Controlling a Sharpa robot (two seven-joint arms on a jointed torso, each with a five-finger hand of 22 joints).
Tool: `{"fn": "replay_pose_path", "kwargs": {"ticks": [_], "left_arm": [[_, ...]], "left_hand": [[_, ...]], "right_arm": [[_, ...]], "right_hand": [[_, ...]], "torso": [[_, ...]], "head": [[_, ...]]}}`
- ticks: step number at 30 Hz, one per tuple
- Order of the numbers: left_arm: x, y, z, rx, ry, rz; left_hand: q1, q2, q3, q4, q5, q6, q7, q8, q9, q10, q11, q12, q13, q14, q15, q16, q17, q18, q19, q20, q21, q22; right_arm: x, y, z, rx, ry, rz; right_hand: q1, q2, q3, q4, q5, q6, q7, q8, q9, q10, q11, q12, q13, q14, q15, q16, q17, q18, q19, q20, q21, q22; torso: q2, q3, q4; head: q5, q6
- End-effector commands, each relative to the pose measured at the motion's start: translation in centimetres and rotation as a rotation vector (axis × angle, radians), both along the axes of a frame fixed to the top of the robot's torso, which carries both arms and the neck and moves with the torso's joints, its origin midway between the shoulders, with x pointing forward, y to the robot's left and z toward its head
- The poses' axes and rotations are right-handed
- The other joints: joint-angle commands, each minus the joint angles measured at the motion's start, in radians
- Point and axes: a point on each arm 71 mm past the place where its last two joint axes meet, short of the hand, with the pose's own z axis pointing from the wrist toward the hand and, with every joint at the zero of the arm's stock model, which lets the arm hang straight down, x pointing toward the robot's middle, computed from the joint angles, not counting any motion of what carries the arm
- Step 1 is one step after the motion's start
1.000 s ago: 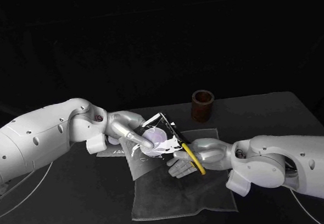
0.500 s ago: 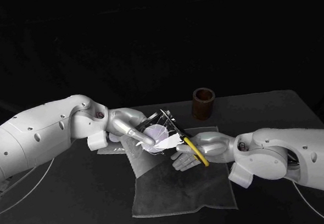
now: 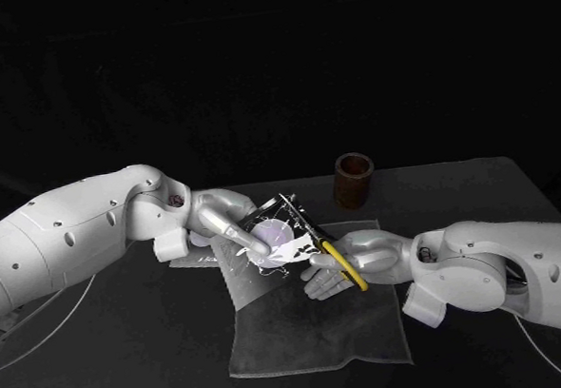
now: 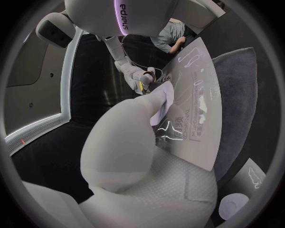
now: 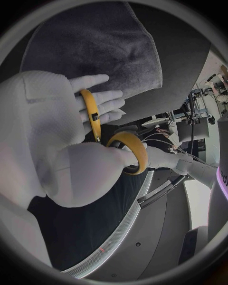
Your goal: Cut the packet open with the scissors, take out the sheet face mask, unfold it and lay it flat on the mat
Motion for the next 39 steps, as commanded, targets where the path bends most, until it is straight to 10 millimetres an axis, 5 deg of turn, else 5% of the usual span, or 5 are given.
{"fn": "replay_pose_path", "kwargs": {"ticks": [1, 16, 20, 31, 39], "left_arm": [[-0.3, 0.0, -0.4, 0.057, -0.003, -0.035], [-0.3, -0.1, -0.6, 0.084, -0.015, -0.049], [-0.3, 0.0, -0.6, 0.088, -0.018, -0.048], [-0.3, 0.1, -0.7, 0.102, -0.027, -0.051], [-0.3, 0.0, -0.8, 0.124, -0.029, -0.067]], "left_hand": [[-0.005, 0.002, 0.009, -0.014, 0.003, -0.005, -0.005, 0.007, 0.032, 0.019, -0.014, 0.005, 0.001, 0.01, 0.0, 0.005, 0.002, 0.013, 0.006, 0.0, 0.004, 0.002], [-0.005, 0.002, 0.01, -0.021, 0.003, -0.005, -0.006, 0.008, 0.038, 0.023, -0.015, 0.006, 0.003, 0.013, -0.003, 0.008, 0.007, 0.013, 0.011, -0.003, 0.008, 0.003], [-0.005, 0.002, 0.01, -0.022, 0.003, -0.005, -0.006, 0.008, 0.038, 0.023, -0.016, 0.006, 0.004, 0.014, -0.003, 0.008, 0.007, 0.013, 0.011, -0.003, 0.008, 0.003], [-0.007, 0.001, 0.01, -0.027, 0.003, -0.005, -0.007, 0.008, 0.043, 0.027, -0.017, 0.008, 0.006, 0.017, -0.005, 0.01, 0.011, 0.013, 0.015, -0.006, 0.012, 0.004], [-0.007, 0.001, 0.01, -0.028, 0.003, -0.005, -0.007, 0.009, 0.044, 0.028, -0.017, 0.008, 0.007, 0.018, -0.006, 0.011, 0.012, 0.013, 0.017, -0.006, 0.013, 0.004]], "right_arm": [[0.4, -0.2, 0.5, 0.013, -0.018, -0.019], [1.1, -0.3, 0.7, -0.022, -0.036, -0.073], [1.3, -0.7, 0.6, -0.048, -0.041, -0.103], [1.6, -1.7, 0.3, -0.126, -0.06, -0.137], [1.9, -1.7, 0.8, -0.134, -0.075, -0.145]], "right_hand": [[0.0, 0.009, -0.005, 0.0, -0.004, -0.001, 0.135, 0.006, 0.001, 0.036, 0.015, 0.007, 0.001, -0.008, 0.011, 0.006, 0.002, 0.022, 0.003, -0.001, 0.006, 0.001], [0.035, 0.067, -0.032, -0.004, -0.004, 0.059, 0.119, 0.078, -0.005, 0.14, -0.011, 0.056, 0.007, 0.146, -0.023, 0.099, 0.038, 0.053, 0.118, -0.002, 0.047, 0.023], [0.072, 0.107, -0.067, -0.007, -0.002, 0.153, 0.07, 0.128, -0.012, 0.269, -0.062, 0.107, 0.019, 0.302, -0.076, 0.19, 0.073, 0.094, 0.286, -0.006, 0.11, 0.056], [0.14, 0.208, -0.21, -0.007, -0.002, 0.397, -0.065, 0.218, 0.071, 0.596, -0.196, 0.204, 0.132, 0.604, -0.204, 0.365, 0.225, 0.096, 0.499, -0.104, 0.229, 0.1], [0.156, 0.255, -0.297, -0.007, -0.002, 0.426, -0.098, 0.263, 0.179, 0.645, -0.228, 0.265, 0.232, 0.656, -0.237, 0.413, 0.323, 0.094, 0.574, -0.137, 0.261, 0.111]], "torso": [[0.0, 0.0, 0.0007], [0.0, -0.0013, 0.0013], [0.0, -0.0011, 0.0006], [0.001, 0.0006, -0.0003], [0.0, 0.0003, -0.0003]], "head": [[-0.001, 0.0], [-0.004, -0.011], [-0.002, -0.016], [0.006, -0.034], [0.004, -0.039]]}}
